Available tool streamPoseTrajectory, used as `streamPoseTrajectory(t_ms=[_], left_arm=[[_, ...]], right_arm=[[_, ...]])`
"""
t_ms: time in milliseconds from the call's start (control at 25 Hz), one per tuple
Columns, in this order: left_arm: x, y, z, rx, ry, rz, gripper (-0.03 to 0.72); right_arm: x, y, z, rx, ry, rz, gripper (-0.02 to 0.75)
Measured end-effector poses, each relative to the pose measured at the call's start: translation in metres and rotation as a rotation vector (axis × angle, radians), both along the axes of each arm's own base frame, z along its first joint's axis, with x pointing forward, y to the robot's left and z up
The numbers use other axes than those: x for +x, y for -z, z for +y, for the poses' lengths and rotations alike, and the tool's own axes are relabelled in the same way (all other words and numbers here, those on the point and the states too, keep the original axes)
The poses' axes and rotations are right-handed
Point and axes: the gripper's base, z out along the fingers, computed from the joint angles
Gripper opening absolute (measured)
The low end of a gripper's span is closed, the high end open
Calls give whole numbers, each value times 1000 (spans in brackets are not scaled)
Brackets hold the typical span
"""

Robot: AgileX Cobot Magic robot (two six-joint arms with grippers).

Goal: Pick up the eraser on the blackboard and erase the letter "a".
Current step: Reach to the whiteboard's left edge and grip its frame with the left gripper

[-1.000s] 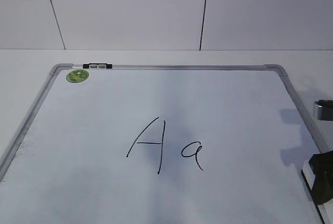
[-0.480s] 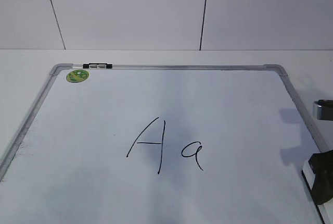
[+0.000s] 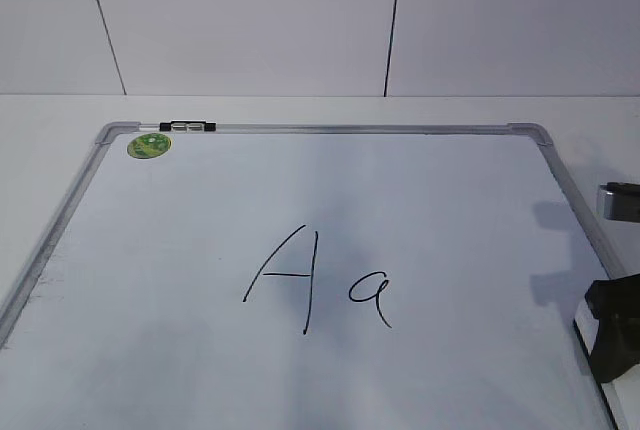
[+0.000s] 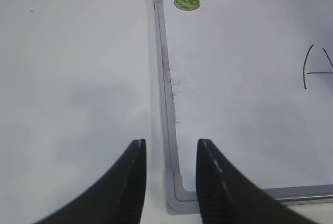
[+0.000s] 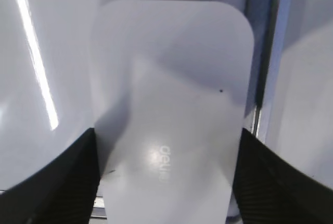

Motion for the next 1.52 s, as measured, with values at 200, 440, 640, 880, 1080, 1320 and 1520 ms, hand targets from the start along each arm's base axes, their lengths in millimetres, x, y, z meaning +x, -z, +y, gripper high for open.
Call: streamPoseTrajectory(t_ms=[200,440,640,880,1080,1320,1520], left_arm=[[0,0,0,-2,2,0,244],[9,0,-1,-7,4,60,244],[28,-9,-1,-12,5,155,244],[60,-19,0,-15,-2,250,244],[94,-20,0,-16,-5,386,245],[143,-21,0,-24,-7,528,244],[187,-8,-1,-33,-10,654,244]], right_arm=[[-1,-1,1,8,5,10,535],[-1,-2,3,32,21,23,535],[8,-15,6,59,29,13,535],[16,-32,13,127,17,8,535],[20,-39,16,160,8,-12,535],[19,-40,25,171,-29,-9,535],[18,-42,33,171,-69,-3,535]])
